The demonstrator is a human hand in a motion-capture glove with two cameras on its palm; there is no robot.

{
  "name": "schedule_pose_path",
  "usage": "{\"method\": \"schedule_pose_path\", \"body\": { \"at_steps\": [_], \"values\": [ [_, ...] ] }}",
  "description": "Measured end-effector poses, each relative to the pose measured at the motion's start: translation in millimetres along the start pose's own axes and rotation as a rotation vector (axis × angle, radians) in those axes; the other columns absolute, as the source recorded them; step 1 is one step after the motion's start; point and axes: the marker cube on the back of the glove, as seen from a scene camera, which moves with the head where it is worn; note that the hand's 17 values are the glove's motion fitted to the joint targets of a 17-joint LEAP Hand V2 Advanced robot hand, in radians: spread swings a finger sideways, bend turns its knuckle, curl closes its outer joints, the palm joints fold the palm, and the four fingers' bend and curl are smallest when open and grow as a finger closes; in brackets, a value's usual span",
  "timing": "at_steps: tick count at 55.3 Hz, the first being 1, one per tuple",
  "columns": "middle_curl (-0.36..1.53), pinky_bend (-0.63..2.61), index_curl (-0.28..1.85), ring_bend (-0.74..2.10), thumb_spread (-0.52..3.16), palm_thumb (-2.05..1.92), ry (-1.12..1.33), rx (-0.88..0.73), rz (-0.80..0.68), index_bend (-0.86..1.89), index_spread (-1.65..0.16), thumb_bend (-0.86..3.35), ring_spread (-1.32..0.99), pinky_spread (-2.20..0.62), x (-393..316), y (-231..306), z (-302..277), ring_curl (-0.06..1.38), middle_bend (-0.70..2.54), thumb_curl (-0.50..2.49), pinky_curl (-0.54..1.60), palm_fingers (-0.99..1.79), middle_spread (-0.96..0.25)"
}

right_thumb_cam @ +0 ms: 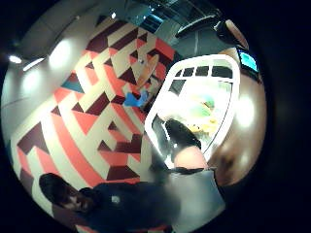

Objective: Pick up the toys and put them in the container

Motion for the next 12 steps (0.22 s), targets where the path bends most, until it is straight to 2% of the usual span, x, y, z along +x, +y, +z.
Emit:
{"method": "schedule_pose_path", "body": {
  "at_steps": [12],
  "values": [
    [0.34, 0.55, 0.51, 0.14, 1.29, 0.27, 0.028, 0.087, 0.056, 0.55, -0.15, -0.02, -0.02, 0.06, 33, 33, -38, 0.10, 0.18, 0.39, 0.36, -0.06, 0.02]
  ]
}}
